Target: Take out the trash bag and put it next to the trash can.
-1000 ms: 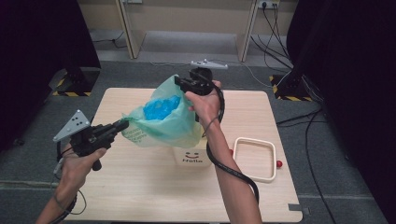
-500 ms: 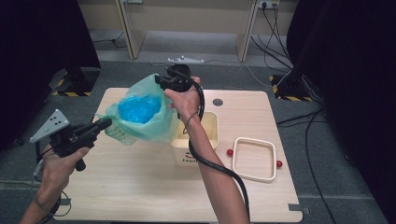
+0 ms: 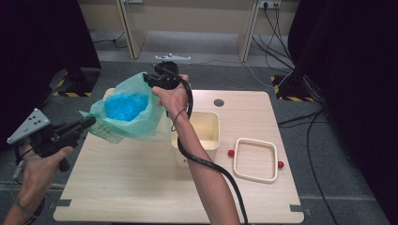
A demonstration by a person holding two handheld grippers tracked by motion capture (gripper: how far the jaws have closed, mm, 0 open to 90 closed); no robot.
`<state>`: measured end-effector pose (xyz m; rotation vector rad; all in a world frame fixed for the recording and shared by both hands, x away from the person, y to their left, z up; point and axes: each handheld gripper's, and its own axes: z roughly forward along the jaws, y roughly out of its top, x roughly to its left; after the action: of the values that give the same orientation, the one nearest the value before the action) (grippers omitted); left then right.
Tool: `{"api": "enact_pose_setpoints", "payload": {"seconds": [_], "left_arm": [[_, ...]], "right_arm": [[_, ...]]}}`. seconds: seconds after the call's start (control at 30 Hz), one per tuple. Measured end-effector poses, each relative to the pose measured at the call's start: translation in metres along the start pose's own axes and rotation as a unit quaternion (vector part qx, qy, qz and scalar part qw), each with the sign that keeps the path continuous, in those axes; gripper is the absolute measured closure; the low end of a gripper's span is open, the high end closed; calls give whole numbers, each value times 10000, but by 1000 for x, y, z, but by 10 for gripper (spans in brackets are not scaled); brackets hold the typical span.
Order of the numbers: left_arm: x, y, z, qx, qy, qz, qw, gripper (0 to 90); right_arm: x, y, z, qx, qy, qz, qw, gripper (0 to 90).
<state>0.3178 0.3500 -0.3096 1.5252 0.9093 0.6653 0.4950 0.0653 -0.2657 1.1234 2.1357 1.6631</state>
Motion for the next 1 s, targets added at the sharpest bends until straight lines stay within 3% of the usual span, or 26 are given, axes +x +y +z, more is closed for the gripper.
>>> {"api": "enact_pose_setpoints", "payload": {"seconds": [0.3, 0.63, 1.0], "left_arm": [[5, -9, -3, 122, 53, -35, 9999, 894], [2, -42, 12, 511, -29, -173, 9985, 894], [1, -74, 26, 830, 14, -292, 9961, 893]], "right_arm": [[1, -7, 11, 81, -16, 8, 10000, 892], [-14, -40, 26, 451, -193, 55, 9988, 891], [-21, -73, 47, 865, -276, 40, 9959, 885]]}}
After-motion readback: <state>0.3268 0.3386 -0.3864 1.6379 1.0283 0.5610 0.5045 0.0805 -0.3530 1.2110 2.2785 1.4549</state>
